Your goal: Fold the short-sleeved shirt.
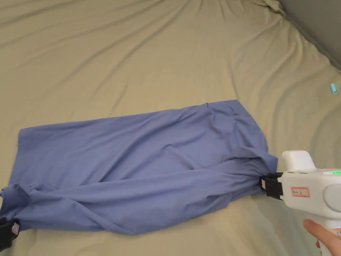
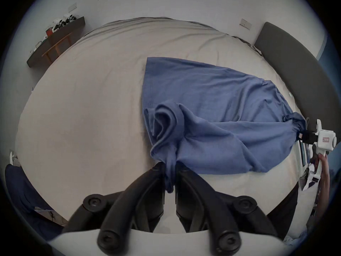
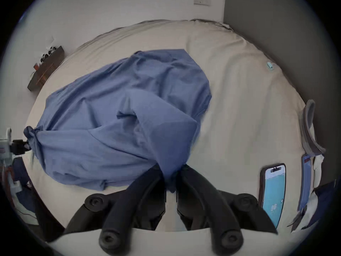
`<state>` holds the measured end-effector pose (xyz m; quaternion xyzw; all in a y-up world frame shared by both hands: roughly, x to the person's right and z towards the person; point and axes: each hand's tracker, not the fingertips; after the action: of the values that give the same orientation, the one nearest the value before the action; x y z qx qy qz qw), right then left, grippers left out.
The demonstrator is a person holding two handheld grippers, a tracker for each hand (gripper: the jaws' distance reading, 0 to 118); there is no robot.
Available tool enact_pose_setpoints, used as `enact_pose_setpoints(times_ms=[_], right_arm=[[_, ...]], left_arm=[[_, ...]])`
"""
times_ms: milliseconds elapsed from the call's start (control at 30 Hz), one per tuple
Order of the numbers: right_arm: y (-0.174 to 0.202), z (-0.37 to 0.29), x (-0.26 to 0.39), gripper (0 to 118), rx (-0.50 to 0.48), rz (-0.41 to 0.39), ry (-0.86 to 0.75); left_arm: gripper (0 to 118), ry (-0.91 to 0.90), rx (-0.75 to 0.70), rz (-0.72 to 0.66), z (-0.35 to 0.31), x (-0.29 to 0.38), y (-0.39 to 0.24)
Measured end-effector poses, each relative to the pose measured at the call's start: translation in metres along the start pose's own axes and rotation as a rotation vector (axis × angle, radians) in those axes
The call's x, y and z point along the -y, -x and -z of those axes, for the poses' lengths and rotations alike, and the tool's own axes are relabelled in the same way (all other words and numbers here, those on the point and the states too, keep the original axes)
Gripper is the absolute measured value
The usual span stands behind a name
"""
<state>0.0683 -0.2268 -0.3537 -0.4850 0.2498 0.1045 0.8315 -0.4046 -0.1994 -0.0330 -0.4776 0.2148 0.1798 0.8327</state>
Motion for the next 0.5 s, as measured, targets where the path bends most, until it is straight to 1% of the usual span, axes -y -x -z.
enact_pose_setpoints(times_ms=[67, 133, 233, 500], right_arm=[[0.002, -0.013, 0.006, 10, 0.004, -0.006, -0.016], [0.002, -0.028, 0.013, 10, -0.008, 0.007, -0.039], [0.003, -0.046, 0.024, 10, -0.013, 0.013, -0.033], [-0.004, -0.056, 0.056, 10, 0.005, 0.012, 0.021]], left_arm=[[9, -0.001, 0.024, -0.010, -0.005, 0.003, 0.005], [9, -0.007, 0.035, -0.016, -0.010, 0.006, 0.006], [9, -0.002, 0.046, -0.016, -0.016, 0.012, 0.007], [9, 0.066, 0.045, -0.005, -0.016, 0.032, 0.018]])
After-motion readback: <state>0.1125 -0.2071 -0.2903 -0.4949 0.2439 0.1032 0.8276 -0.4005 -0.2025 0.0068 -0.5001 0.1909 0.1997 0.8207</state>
